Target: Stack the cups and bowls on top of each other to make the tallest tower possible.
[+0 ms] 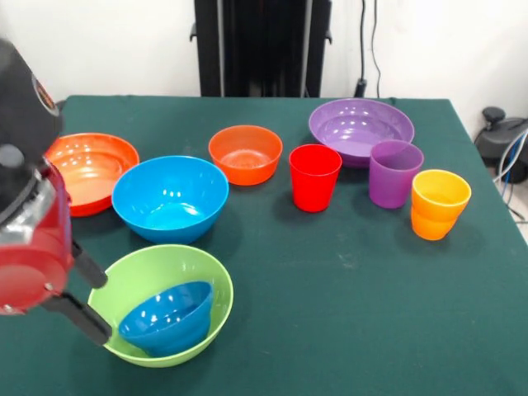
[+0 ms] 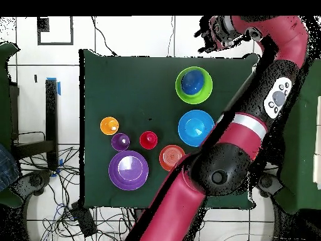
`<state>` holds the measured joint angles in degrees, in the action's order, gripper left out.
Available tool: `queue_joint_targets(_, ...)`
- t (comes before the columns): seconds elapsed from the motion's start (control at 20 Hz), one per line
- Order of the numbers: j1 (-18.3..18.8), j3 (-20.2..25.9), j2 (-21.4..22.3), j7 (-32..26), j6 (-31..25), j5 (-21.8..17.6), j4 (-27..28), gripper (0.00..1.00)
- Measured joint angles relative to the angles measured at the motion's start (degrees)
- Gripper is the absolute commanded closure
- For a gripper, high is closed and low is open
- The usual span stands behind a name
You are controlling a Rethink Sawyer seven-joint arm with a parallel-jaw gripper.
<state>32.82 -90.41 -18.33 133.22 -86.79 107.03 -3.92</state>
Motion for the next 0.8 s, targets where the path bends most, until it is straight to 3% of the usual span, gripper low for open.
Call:
queue_joint_targets(0.4, -0.55, -1.46, -1.72, 0.00, 1.17, -1.05, -0.26, 0.00)
queue_joint_targets(0.7, -6.81, 7.32, -0.56, 0.00, 2.04, -10.60, -8.04, 0.00)
queue_joint_targets(0.8, -11.40, 11.64, 1.29, 0.00, 2.22, -15.52, -14.53, 0.00)
